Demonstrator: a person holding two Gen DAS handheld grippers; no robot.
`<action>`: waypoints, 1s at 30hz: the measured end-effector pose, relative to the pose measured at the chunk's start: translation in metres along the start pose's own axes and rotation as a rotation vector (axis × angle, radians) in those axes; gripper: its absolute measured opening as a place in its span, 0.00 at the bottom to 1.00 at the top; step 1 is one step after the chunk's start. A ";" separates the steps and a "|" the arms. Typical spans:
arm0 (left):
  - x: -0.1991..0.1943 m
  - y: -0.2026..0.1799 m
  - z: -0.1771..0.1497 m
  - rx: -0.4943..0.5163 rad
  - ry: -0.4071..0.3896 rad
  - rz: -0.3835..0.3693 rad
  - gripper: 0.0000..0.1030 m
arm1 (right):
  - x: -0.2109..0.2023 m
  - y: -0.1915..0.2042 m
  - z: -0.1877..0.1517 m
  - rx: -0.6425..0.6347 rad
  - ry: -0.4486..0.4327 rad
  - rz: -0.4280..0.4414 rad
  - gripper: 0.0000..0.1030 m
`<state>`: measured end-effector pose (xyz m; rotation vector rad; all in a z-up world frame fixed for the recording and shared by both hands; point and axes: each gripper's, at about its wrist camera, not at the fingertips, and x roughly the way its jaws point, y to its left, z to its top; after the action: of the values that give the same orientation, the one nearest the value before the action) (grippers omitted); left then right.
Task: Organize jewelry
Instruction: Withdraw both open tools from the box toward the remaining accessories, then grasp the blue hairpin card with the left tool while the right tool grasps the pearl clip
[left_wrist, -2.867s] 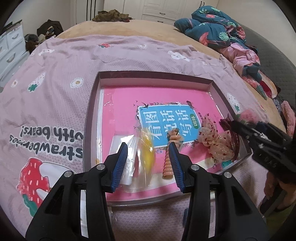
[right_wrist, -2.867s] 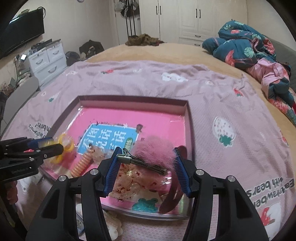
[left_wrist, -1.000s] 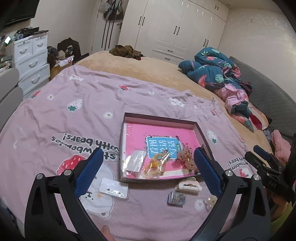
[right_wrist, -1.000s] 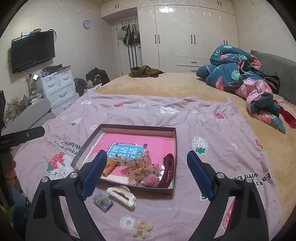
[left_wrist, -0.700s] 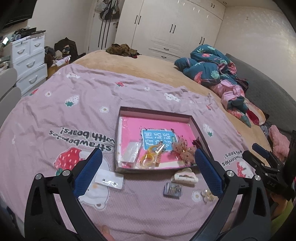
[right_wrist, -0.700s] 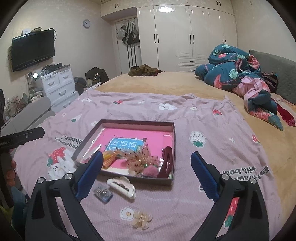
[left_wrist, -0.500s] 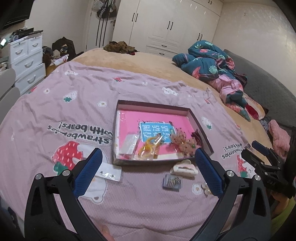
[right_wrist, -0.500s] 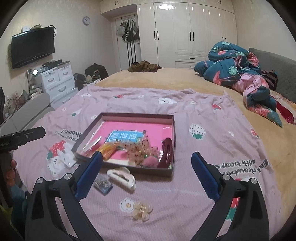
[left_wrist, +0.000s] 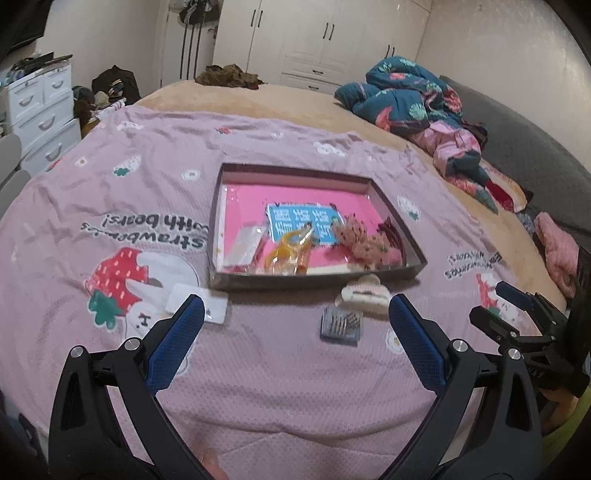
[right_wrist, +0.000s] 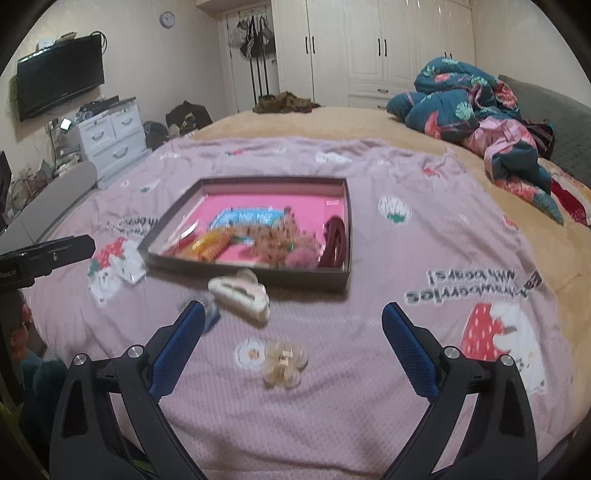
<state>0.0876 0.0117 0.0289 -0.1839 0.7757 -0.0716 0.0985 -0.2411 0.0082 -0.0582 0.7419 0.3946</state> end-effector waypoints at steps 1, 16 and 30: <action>0.003 -0.001 -0.003 0.006 0.008 0.001 0.91 | 0.002 0.000 -0.003 0.001 0.007 0.000 0.93; 0.046 -0.019 -0.038 0.077 0.135 0.007 0.91 | 0.049 0.004 -0.039 0.004 0.144 0.023 0.83; 0.094 -0.035 -0.039 0.115 0.203 -0.005 0.91 | 0.083 -0.007 -0.043 0.025 0.195 0.036 0.55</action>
<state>0.1276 -0.0399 -0.0562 -0.0701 0.9712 -0.1413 0.1288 -0.2281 -0.0796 -0.0603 0.9414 0.4173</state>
